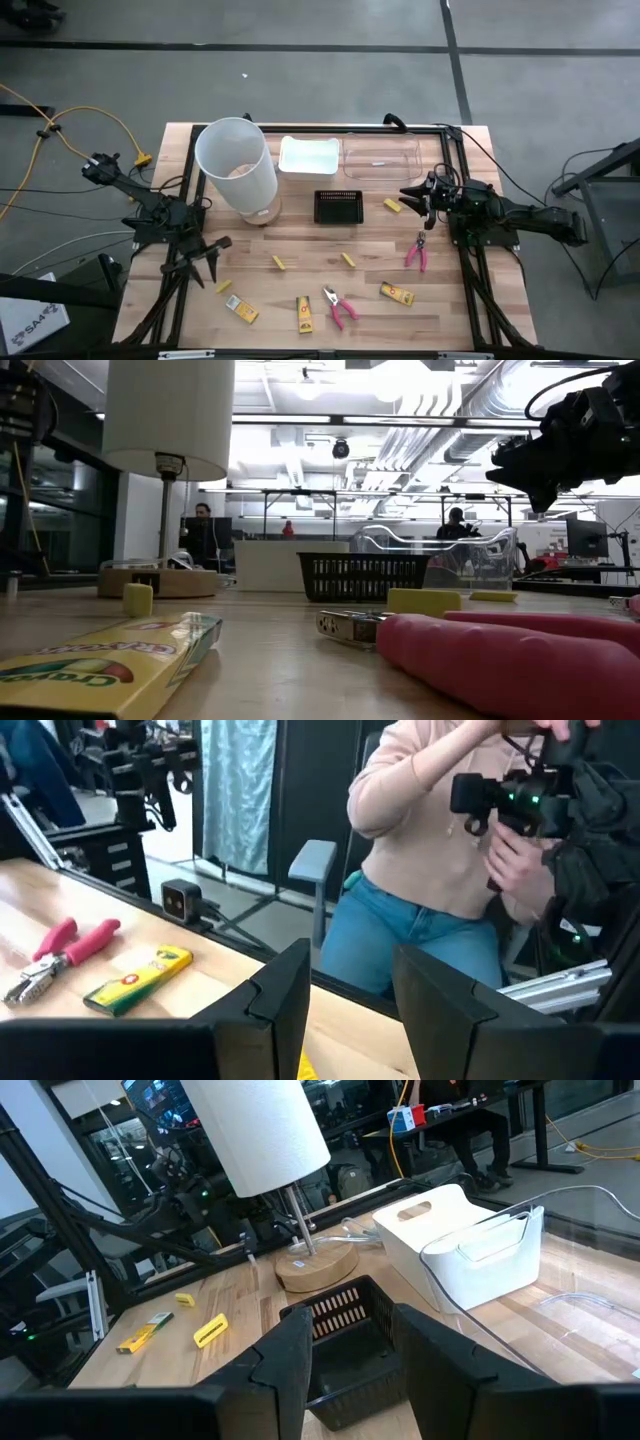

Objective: Pick & Place School Supplies
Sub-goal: Put the yellow crayon box into the white bin

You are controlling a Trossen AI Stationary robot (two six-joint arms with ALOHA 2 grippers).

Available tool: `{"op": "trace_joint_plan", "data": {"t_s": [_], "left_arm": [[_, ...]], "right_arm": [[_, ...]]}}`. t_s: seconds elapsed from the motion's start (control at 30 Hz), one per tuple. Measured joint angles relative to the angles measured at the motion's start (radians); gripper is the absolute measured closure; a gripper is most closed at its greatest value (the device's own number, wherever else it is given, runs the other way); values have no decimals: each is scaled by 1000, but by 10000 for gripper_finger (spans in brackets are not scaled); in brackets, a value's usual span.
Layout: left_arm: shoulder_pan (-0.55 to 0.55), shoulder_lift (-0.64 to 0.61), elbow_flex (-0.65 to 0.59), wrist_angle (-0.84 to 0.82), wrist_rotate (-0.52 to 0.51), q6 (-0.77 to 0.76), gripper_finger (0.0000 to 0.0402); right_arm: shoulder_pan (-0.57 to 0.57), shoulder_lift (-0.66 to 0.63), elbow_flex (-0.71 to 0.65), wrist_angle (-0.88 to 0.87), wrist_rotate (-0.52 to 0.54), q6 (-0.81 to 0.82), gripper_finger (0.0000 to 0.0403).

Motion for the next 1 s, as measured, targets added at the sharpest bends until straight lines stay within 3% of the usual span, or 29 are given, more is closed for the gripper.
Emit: {"op": "trace_joint_plan", "data": {"t_s": [0.37, 0.63, 1.0], "left_arm": [[16, 0, 0, 60, -43, -73, 264], [16, 8, 0, 84, -389, -191, 264], [15, 100, 46, 81, -540, -253, 264]], "right_arm": [[0, 0, 0, 0, 0, 0, 270], [0, 0, 0, 0, 0, 0, 270], [0, 0, 0, 0, 0, 0, 270]]}}
